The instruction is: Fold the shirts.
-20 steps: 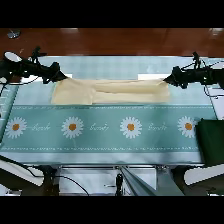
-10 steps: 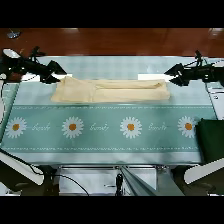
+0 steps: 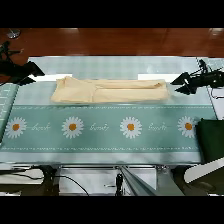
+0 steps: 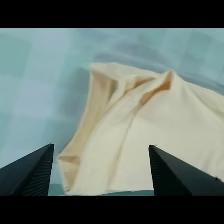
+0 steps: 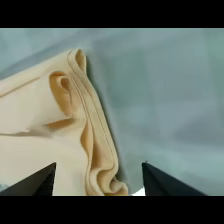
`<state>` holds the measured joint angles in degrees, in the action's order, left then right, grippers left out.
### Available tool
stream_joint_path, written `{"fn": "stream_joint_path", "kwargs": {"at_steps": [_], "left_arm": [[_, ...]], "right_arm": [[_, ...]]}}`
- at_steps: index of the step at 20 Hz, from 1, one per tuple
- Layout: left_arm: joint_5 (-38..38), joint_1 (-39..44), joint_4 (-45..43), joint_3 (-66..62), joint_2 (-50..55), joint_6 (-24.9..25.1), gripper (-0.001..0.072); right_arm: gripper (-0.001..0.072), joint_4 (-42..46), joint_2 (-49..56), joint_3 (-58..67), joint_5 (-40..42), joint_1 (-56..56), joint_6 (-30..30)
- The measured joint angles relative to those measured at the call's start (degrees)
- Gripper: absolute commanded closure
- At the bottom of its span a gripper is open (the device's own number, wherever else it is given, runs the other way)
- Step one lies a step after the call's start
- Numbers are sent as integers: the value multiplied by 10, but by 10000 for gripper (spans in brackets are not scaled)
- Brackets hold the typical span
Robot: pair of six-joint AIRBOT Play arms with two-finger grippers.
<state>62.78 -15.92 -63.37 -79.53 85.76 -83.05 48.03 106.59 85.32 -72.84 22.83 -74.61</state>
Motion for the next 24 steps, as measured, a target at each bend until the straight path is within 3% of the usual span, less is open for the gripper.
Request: {"fn": "stream_joint_path", "kwargs": {"at_steps": [3,4,6,8,10,14,18,24], "left_arm": [[-89,53,16,105,-78,17,4],[-110,72,23,127,-94,19,5],[-127,109,27,156,-111,23,5],[-141,143,31,170,-119,26,36],[-153,170,33,177,-123,27,686],[-159,218,39,181,-125,29,682],[-159,284,45,153,-106,31,683],[-124,422,47,-13,34,18,682]], "right_arm": [[94,-11,20,-1,-5,-28,0],[154,-21,24,-1,-5,-39,3],[687,-28,29,-2,-1,-60,10],[693,-44,27,-2,-2,-74,11],[693,-43,11,-2,-10,-82,12],[693,17,-81,-18,-33,-88,7],[693,78,-251,-112,-34,-86,4],[693,100,-536,-285,-25,-86,-31]]}}
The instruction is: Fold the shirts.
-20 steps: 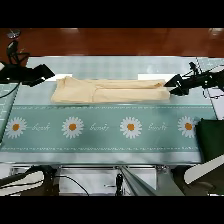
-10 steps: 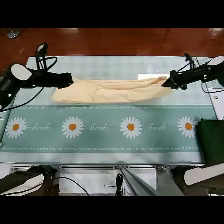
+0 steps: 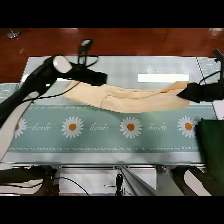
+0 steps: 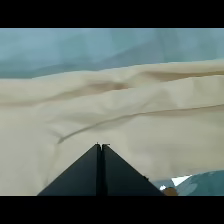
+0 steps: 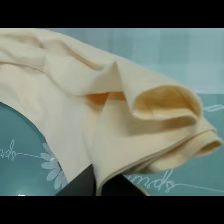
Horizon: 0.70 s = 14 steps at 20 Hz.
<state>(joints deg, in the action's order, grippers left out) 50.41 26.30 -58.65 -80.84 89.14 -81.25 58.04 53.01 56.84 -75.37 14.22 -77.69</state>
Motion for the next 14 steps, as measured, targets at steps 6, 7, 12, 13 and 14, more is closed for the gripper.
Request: {"fn": "stream_joint_path", "kwargs": {"at_steps": [6,7,12,13,14], "left_arm": [[64,128,83,-129,160,-17,682],[69,146,106,-136,174,-17,682],[94,235,180,-155,218,-8,682],[99,242,185,-162,220,-7,682],[96,241,189,-171,221,-6,682]], "right_arm": [[693,-12,-159,-49,-18,0,-51],[692,-15,-170,-51,-21,0,-57],[692,-24,-191,-56,-24,0,-70],[692,-25,-192,-56,-23,0,-73],[692,-28,-193,-56,-22,0,-73]]}}
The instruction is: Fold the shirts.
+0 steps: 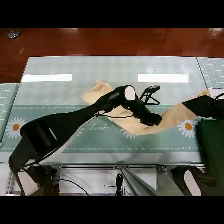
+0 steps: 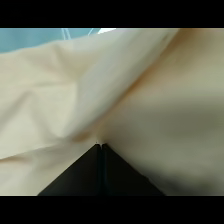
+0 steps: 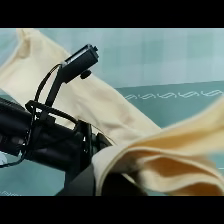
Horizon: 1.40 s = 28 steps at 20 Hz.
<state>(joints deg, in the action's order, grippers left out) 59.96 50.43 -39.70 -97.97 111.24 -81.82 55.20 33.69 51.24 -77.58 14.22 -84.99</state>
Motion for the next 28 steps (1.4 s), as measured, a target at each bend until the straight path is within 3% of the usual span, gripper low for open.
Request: {"fn": "stream_joint_path", "kwargs": {"at_steps": [3,8,11,14,18,23,24,25,26,28], "left_arm": [[21,-44,8,-31,-7,9,682],[82,-244,10,-50,-73,3,682],[121,-368,12,-35,-154,8,682],[112,-461,7,31,-275,29,682],[73,-497,14,203,-480,64,682],[9,-494,16,430,-672,63,682],[3,-494,16,461,-687,57,682],[-2,-494,15,484,-697,55,682],[-11,-494,16,506,-702,53,682],[-26,-494,16,535,-696,51,682]], "right_arm": [[692,-13,-1,0,2,0,-1],[692,-86,37,6,16,-18,28],[692,-110,107,46,45,-95,44],[692,-108,221,127,85,-197,44],[692,-101,421,269,115,-305,44],[689,-96,637,418,131,-375,39],[497,-96,670,441,132,-385,31],[199,-97,696,459,133,-393,28],[81,-100,718,474,135,-401,23],[80,-105,744,491,127,-410,22]]}}
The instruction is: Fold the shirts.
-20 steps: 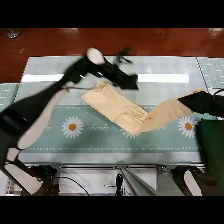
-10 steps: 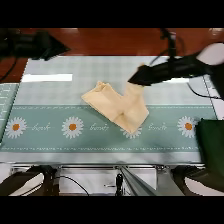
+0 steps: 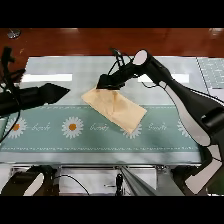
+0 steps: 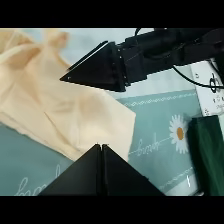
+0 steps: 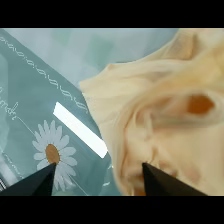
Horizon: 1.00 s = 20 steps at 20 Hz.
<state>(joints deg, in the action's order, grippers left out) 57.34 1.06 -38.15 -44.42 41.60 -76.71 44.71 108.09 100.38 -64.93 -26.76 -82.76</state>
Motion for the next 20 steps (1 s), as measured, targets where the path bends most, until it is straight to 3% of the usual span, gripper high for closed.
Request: {"fn": "stream_joint_path", "kwargs": {"at_steps": [5,9,11,14,17,20], "left_arm": [[-27,0,-2,26,58,4,682],[-32,0,-2,31,86,10,682],[-32,0,-2,31,91,18,682],[-33,1,-2,32,95,31,682],[-33,9,-2,32,96,38,682],[-35,23,-2,32,97,41,681]], "right_arm": [[81,67,-37,26,-112,52,-9],[81,201,-196,-32,-176,144,-32],[82,242,-320,-153,-130,191,-53],[91,259,-523,-425,7,241,-138],[96,170,-653,-677,148,250,-213],[96,54,-659,-795,228,222,-192]]}}
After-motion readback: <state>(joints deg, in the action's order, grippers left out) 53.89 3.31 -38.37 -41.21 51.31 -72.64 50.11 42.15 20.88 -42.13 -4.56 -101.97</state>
